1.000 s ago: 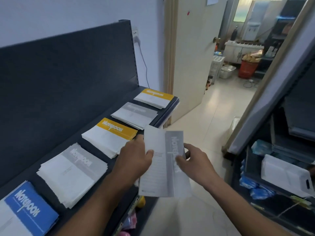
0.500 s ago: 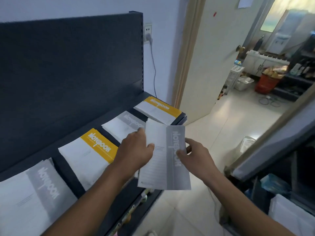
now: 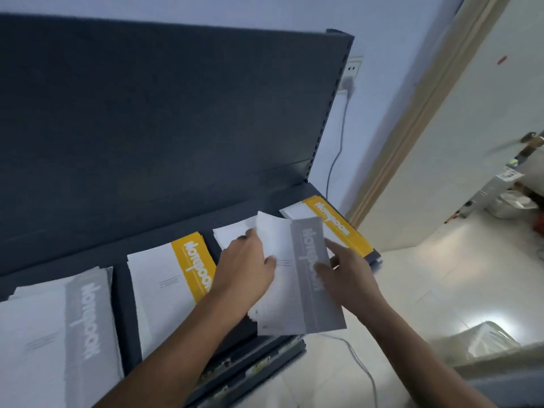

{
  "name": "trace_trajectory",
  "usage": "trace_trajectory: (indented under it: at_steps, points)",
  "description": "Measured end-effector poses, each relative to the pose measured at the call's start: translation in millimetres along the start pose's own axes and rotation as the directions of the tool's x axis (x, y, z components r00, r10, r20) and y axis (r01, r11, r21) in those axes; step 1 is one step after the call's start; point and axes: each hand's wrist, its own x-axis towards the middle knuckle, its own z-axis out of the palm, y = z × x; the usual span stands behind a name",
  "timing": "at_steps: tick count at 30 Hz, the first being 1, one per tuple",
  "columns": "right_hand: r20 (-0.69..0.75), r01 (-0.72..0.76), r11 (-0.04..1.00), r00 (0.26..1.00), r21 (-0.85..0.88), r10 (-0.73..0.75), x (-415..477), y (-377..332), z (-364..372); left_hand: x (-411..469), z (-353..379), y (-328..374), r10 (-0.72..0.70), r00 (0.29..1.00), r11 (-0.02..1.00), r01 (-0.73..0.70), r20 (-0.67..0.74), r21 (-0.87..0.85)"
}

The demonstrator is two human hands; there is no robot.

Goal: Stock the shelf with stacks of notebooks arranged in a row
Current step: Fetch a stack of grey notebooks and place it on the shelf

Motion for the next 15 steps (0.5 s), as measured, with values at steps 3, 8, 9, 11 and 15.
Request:
trace_trajectory:
  at_steps: [3,8,9,11,15]
  points:
    - [0.06,0.06,0.99,0.997,-0.125,-0.053,31,-2,15,6,1,-10,-0.11,0.993,0.994,0.109,-0.044,-0.031]
    - [0.115,0.151,0.951,0.986,-0.271,-0.124,63,-16,28,14,6,-15,-0.243,0.967,0.97,0.243,-0.082,-0.007]
    - [0.131,0.182,0.939,0.98,-0.291,-0.149,67,-17,29,16,7,-13,-0.269,0.958,0.962,0.272,-0.096,0.015]
    - [0.163,0.243,0.922,0.966,-0.301,-0.201,77,-18,29,18,12,-10,-0.315,0.94,0.945,0.323,-0.129,0.046]
    - [0.238,0.312,0.898,0.94,-0.311,-0.245,92,-19,28,22,23,-2,-0.394,0.906,0.909,0.409,-0.157,0.08]
